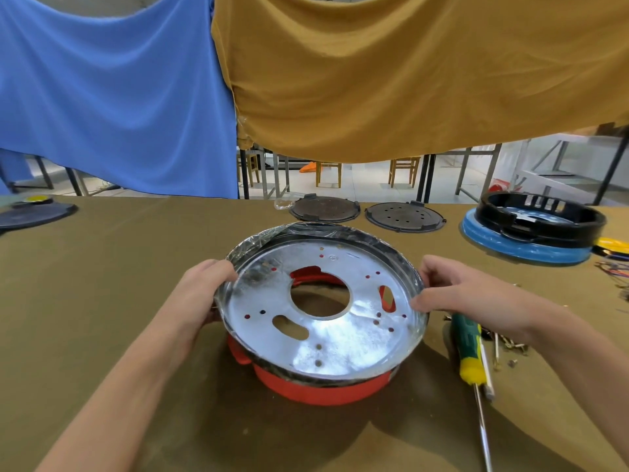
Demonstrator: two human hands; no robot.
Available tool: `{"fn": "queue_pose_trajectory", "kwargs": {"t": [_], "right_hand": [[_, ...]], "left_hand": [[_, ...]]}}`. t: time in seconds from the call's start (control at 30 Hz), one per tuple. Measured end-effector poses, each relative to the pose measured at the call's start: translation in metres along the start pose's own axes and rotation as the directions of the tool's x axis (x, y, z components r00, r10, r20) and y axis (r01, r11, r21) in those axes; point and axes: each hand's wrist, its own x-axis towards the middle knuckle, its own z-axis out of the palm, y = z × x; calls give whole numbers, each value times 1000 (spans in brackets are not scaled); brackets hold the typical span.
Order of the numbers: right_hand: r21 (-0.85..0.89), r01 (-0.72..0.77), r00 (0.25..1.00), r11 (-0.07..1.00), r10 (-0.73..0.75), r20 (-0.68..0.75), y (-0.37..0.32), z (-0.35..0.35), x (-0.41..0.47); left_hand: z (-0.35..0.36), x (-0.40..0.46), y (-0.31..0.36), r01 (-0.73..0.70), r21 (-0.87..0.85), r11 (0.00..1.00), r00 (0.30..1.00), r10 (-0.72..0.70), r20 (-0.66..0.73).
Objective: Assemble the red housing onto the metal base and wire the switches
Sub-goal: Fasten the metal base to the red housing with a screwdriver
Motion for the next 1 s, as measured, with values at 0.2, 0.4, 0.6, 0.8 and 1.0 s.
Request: {"fn": "queue_pose_trajectory", "kwargs": {"t": [0.2,0.4,0.6,0.8,1.0], "right_hand": [[129,26,993,991,-11,-117,11,1,12],[154,68,975,986,-33,-218,13,7,16],[205,73,973,976,-24,-231,15,8,19],[200,38,979,979,3,-203,13,6,16],[153,-44,990,987,64,-128,11,-7,9]], "left_hand": [[0,0,-9,-93,-45,995,995,94,21],[-2,9,-17,-93,-94,991,996,93,-6],[-2,14,-21,-71,-106,992,997,66,-52],[0,14,-22,-80,-59,995,996,77,-53],[2,12,-21,-123,-5,992,992,123,-18]]}}
